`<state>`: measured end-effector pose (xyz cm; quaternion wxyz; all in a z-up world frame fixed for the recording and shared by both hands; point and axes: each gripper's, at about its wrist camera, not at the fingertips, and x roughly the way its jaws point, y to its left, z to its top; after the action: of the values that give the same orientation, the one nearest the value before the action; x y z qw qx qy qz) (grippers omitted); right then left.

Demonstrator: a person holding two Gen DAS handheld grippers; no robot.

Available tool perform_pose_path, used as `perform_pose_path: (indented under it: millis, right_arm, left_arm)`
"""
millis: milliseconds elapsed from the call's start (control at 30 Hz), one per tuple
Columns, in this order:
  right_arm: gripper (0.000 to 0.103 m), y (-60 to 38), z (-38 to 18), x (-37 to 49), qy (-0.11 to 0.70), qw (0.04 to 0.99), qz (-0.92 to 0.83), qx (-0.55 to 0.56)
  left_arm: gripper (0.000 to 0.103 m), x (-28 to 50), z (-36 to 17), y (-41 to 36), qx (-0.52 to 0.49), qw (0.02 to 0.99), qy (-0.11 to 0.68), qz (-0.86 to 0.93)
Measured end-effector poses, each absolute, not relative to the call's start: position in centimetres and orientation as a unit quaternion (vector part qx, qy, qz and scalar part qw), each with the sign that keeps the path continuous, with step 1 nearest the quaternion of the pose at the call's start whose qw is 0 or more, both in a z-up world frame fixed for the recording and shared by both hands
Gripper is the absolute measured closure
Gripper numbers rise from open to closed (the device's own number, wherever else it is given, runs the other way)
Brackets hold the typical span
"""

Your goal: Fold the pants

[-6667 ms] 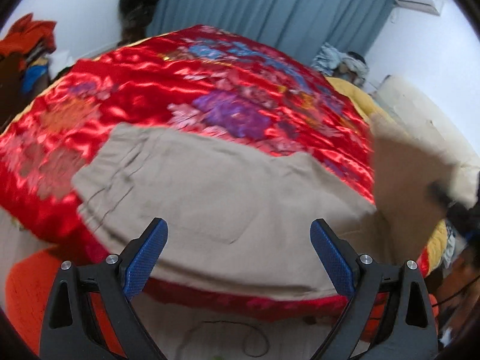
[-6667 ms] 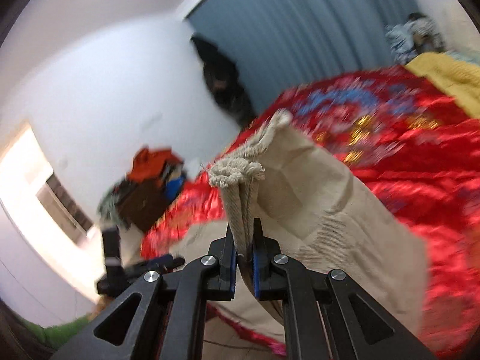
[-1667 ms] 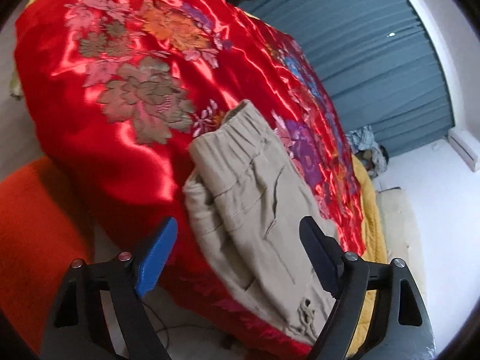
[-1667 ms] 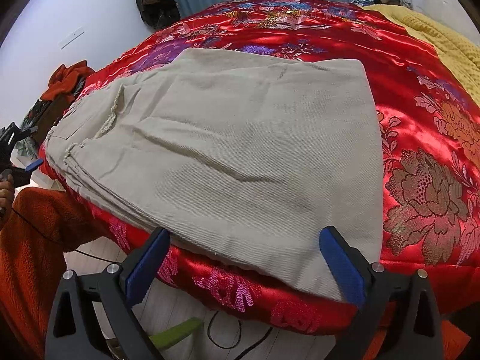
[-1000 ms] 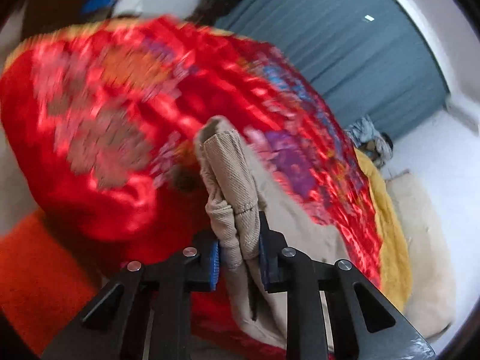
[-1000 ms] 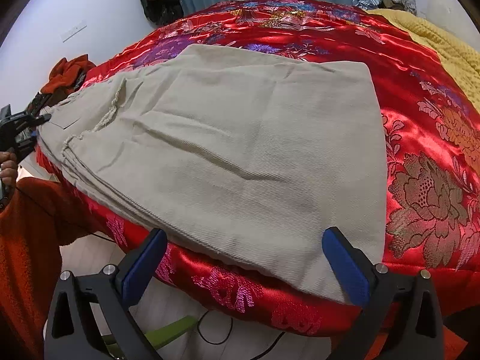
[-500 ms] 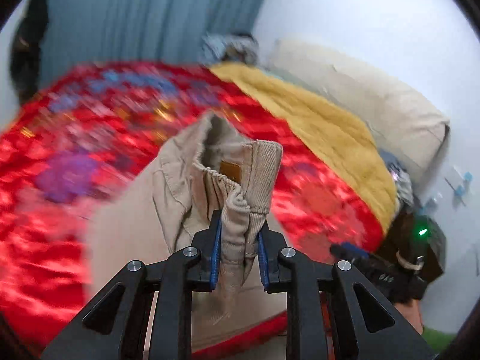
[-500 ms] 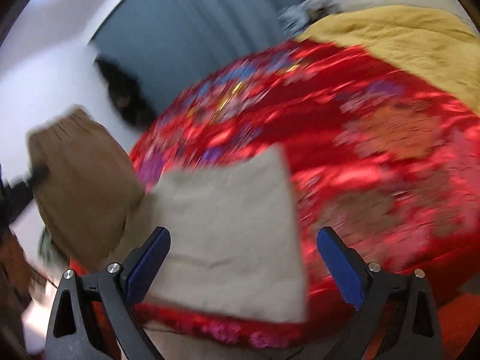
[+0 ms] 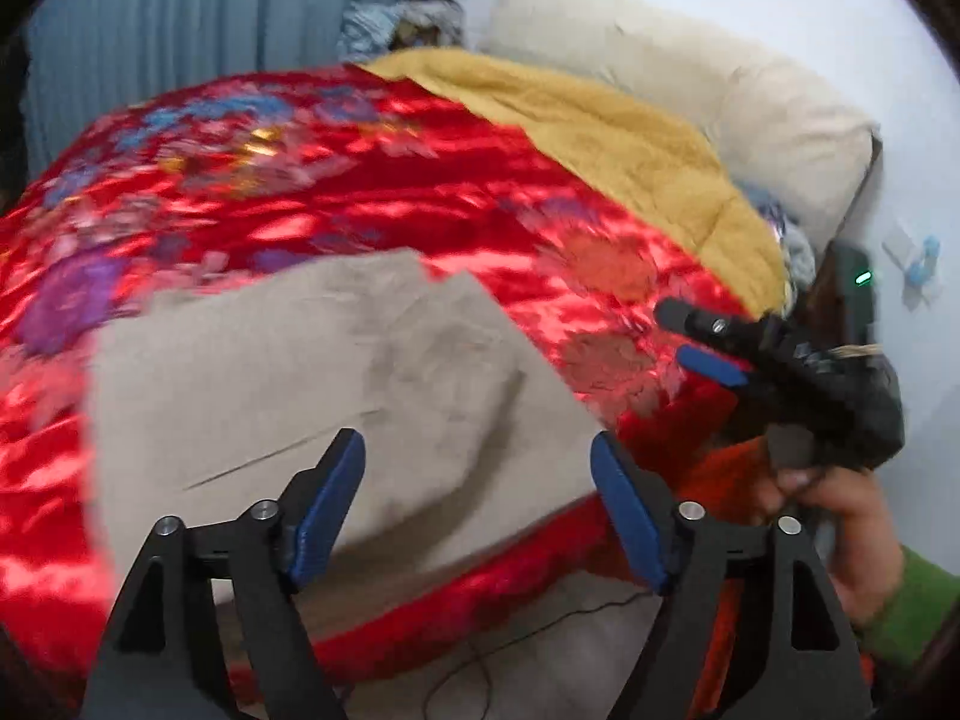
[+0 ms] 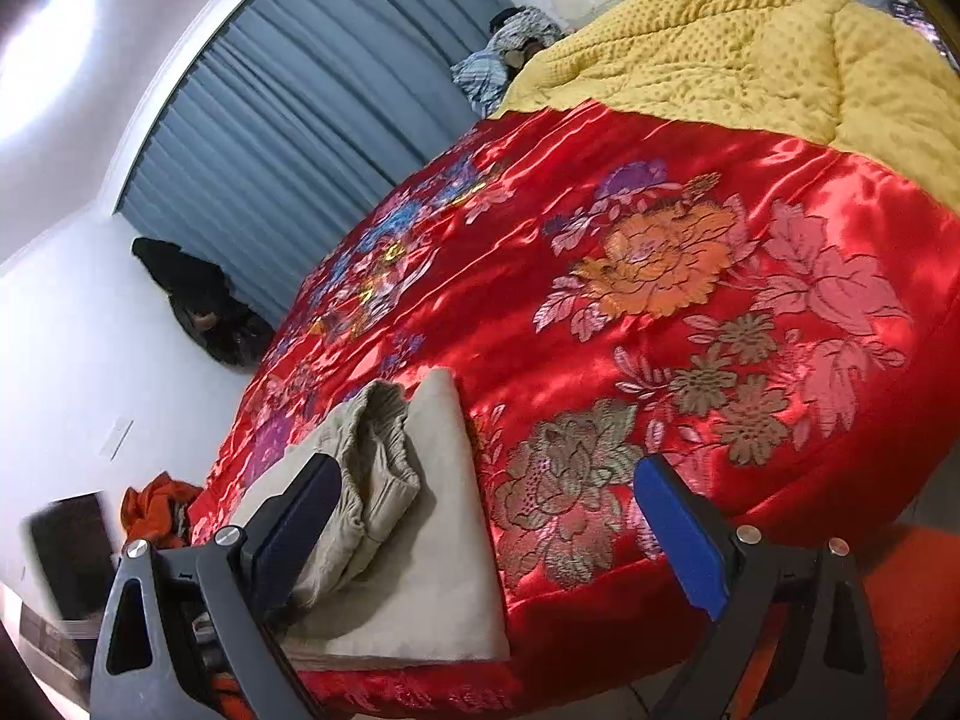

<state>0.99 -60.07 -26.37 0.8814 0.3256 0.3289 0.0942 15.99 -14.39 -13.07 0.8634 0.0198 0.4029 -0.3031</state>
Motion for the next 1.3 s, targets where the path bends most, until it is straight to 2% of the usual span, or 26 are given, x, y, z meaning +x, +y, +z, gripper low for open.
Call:
perform_pose_path:
  millis: [100,200,267,400,500,533,667,733,833,967,1100,1200,1267,1300]
  right_arm:
    - [0.008,-58.1,-26.1,1.9,0.336,0.876,0.152,0.31]
    - [0.015,-54.8,-25.3,3.4,0.361,0.858,0.238,0.279]
    - [0.028,-51.9,-25.1,5.0,0.411,0.828,0.293,0.245]
    - [0.041,-48.9,-25.7,6.8,0.476,0.803,0.293,0.209]
    - [0.073,-47.9,-26.1,8.1,0.493,0.812,0.257,0.177]
    - [0.09,-47.6,-26.1,8.4,0.498,0.815,0.247,0.161]
    - [0.093,-46.5,-21.9,7.6,0.459,0.849,0.252,0.075]
    - [0.093,-47.1,-20.8,7.5,0.442,0.858,0.25,0.068]
    - [0.093,-48.5,-22.4,9.1,0.46,0.851,0.238,0.082]
    - [0.093,-48.9,-25.2,9.6,0.492,0.835,0.232,0.087]
    - [0.093,-48.8,-25.0,9.2,0.483,0.838,0.233,0.097]
    - [0.093,-48.8,-24.7,9.1,0.48,0.839,0.234,0.1]
    - [0.093,-49.0,-24.5,9.1,0.479,0.838,0.238,0.107]
    - [0.093,-49.1,-24.3,9.1,0.479,0.838,0.239,0.108]
  left_arm:
    - [0.021,15.5,-12.0,-9.3,0.012,0.892,0.382,-0.241]
    - [0.021,16.1,-13.1,-5.6,0.005,0.908,0.381,-0.175]
    - [0.022,16.6,-14.0,-4.5,-0.009,0.908,0.389,-0.154]
    - [0.024,17.0,-16.5,-4.4,-0.011,0.899,0.413,-0.147]
    - [0.026,17.4,-17.3,-5.3,0.001,0.892,0.424,-0.158]
    - [0.027,17.4,-17.4,-5.3,0.004,0.891,0.426,-0.159]
    - [0.022,16.8,-16.1,-5.4,0.014,0.901,0.402,-0.165]
    - [0.021,16.7,-16.2,-5.7,0.016,0.902,0.397,-0.172]
    - [0.02,15.9,-16.8,-6.4,0.02,0.893,0.406,-0.195]
    - [0.02,14.1,-18.8,-7.1,0.073,0.889,0.414,-0.184]
    - [0.021,15.1,-20.2,-6.3,0.057,0.886,0.433,-0.158]
    - [0.021,16.8,-19.8,-6.1,0.05,0.897,0.419,-0.133]
    - [0.033,18.0,-20.1,-4.7,0.026,0.896,0.435,-0.088]
    - [0.033,18.3,-20.7,-3.8,-0.006,0.888,0.45,-0.092]
